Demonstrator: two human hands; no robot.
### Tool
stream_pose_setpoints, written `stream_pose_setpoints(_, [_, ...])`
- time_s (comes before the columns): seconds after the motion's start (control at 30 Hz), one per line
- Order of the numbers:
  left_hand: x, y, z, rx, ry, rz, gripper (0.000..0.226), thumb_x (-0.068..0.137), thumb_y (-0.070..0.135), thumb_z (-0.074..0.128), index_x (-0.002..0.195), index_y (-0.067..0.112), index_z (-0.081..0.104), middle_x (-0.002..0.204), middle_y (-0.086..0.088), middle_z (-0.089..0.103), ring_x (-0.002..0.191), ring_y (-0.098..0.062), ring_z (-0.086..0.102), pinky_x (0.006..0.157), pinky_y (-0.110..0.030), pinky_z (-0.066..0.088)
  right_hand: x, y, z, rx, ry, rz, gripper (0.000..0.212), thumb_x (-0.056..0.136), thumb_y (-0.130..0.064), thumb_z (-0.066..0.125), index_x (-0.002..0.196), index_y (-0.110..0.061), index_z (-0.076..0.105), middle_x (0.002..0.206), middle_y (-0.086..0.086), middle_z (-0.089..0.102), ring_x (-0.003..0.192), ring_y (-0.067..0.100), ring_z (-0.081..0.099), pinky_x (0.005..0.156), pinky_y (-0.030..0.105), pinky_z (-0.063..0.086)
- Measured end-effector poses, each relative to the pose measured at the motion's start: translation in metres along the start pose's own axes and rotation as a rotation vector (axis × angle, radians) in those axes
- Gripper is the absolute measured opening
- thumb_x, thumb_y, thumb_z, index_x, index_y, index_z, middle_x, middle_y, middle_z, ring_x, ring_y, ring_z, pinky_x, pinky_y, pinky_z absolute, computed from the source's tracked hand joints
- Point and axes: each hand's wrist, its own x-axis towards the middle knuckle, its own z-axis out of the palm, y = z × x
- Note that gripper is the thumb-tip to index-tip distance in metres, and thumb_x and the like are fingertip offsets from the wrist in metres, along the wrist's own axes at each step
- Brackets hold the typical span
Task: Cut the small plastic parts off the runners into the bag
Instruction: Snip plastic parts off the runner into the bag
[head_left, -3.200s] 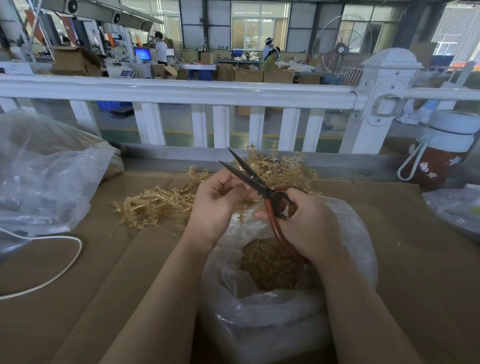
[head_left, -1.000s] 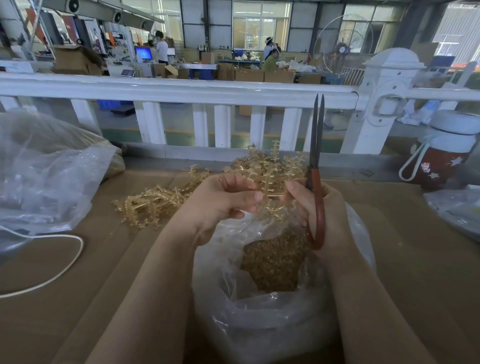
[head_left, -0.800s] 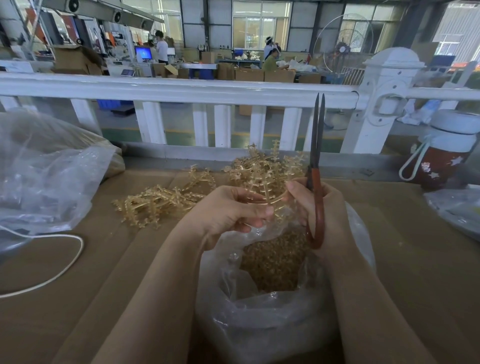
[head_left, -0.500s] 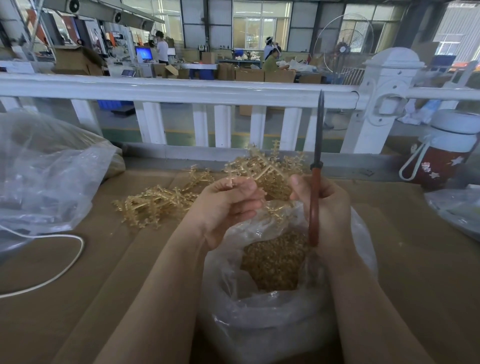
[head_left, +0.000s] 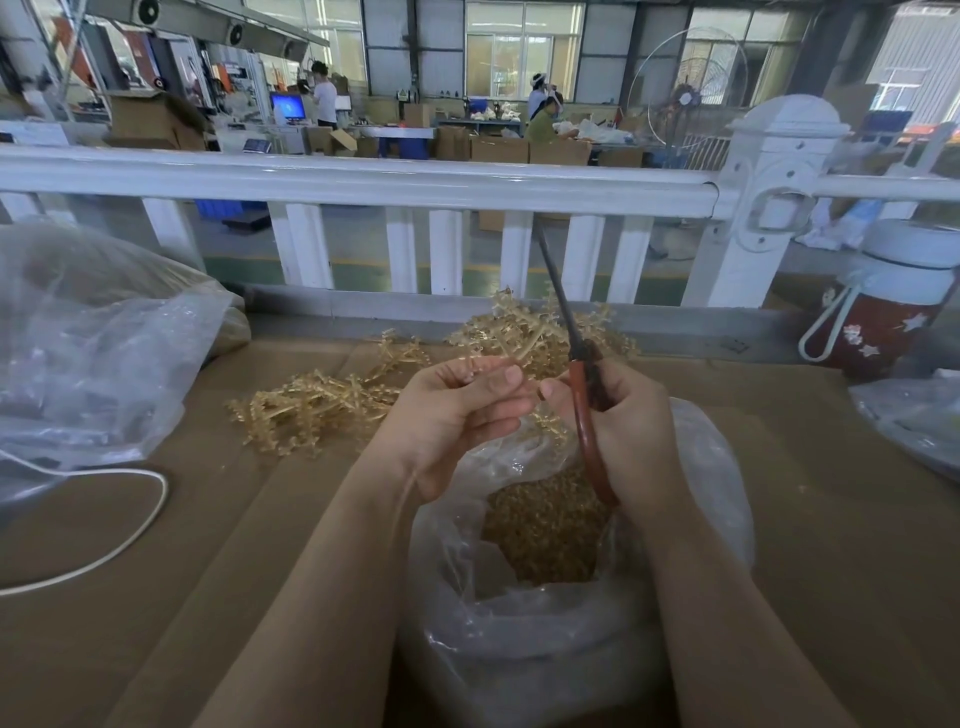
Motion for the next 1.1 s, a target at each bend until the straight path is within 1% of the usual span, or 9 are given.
stream_pose_setpoints(0.2, [0.0,-0.002,0.0,0.027,-0.039,0.031,0.005,0.075,0.018,0.077,0.078,0.017,0.074,0.078,-0.004,0.074,0.072,-0.013,0.071,0.065,-0.023,0.054,0.001,0.003,0.0,-0.04,-0.013,-0.013,0.013,0.085,-0.026,0.081,0.081,-0.017,0.072,0.077,0.009,0.071,0.076,0.028,0.067,0.072,0.044,0.057])
stream_pose_setpoints(0.37, [0.002,-0.005,0.001,0.041,0.031,0.034,0.018,0.072,0.02,0.076,0.088,0.011,0.073,0.085,-0.007,0.076,0.075,-0.014,0.073,0.064,-0.022,0.055,0.0,0.001,0.0,0.052,-0.053,-0.027,0.011,0.084,-0.023,0.082,0.079,-0.018,0.073,0.072,-0.001,0.072,0.067,0.007,0.066,0.064,0.018,0.053])
stream_pose_setpoints(0.43, [0.002,-0.006,0.001,0.047,0.033,0.041,0.02,0.072,0.02,0.076,0.089,0.011,0.073,0.085,-0.008,0.077,0.075,-0.013,0.073,0.064,-0.021,0.055,0.0,0.0,0.0,0.043,-0.052,-0.026,0.012,0.082,-0.025,0.083,0.077,-0.021,0.073,0.072,-0.001,0.072,0.067,0.008,0.065,0.063,0.02,0.053])
stream_pose_setpoints(0.63, [0.004,-0.009,0.002,0.096,0.043,0.046,0.027,0.066,0.011,0.08,0.091,0.008,0.072,0.083,-0.006,0.074,0.078,-0.014,0.071,0.068,-0.021,0.054,0.001,0.0,0.0,-0.023,-0.055,0.001,0.015,0.082,-0.029,0.084,0.077,-0.022,0.072,0.076,0.006,0.072,0.076,0.027,0.068,0.071,0.044,0.057])
stream_pose_setpoints(0.7, [0.004,-0.01,0.002,0.093,0.067,0.065,0.02,0.067,0.009,0.079,0.085,0.009,0.071,0.08,-0.004,0.072,0.076,-0.014,0.07,0.067,-0.022,0.054,0.001,0.001,-0.001,-0.051,-0.06,-0.003,0.021,0.077,-0.04,0.085,0.075,-0.027,0.07,0.073,0.0,0.07,0.07,0.02,0.065,0.067,0.042,0.055])
stream_pose_setpoints(0.77, [0.006,-0.01,0.001,0.053,0.085,0.109,0.015,0.068,0.008,0.077,0.081,0.01,0.071,0.08,-0.005,0.071,0.075,-0.015,0.069,0.069,-0.023,0.054,0.001,0.001,-0.002,-0.095,-0.05,-0.013,0.035,0.065,-0.065,0.082,0.076,-0.035,0.068,0.072,-0.013,0.069,0.068,0.006,0.063,0.065,0.033,0.053])
stream_pose_setpoints(0.83, [0.007,-0.009,-0.001,-0.003,0.1,0.153,0.012,0.068,0.006,0.076,0.078,0.011,0.072,0.079,-0.006,0.07,0.076,-0.016,0.069,0.072,-0.025,0.056,0.0,0.002,-0.003,-0.204,-0.046,-0.042,0.052,0.054,-0.083,0.072,0.087,-0.044,0.065,0.079,-0.024,0.068,0.074,-0.002,0.063,0.067,0.028,0.051])
stream_pose_setpoints(0.9, [0.008,-0.009,-0.003,-0.035,0.11,0.198,0.012,0.069,0.004,0.076,0.079,0.01,0.071,0.079,-0.006,0.07,0.077,-0.016,0.069,0.075,-0.025,0.057,-0.001,0.005,-0.004,-0.343,-0.074,-0.08,0.061,0.055,-0.088,0.067,0.093,-0.041,0.059,0.087,-0.027,0.067,0.081,-0.005,0.062,0.069,0.024,0.05])
stream_pose_setpoints(1.1, [0.009,-0.008,-0.007,0.004,0.142,0.301,0.011,0.07,0.006,0.074,0.067,0.015,0.07,0.079,-0.009,0.071,0.086,-0.026,0.067,0.085,-0.034,0.058,-0.003,0.01,-0.004,-0.548,-0.119,-0.186,0.053,0.061,-0.084,0.065,0.086,-0.044,0.042,0.087,-0.029,0.057,0.082,-0.011,0.053,0.063,0.013,0.037])
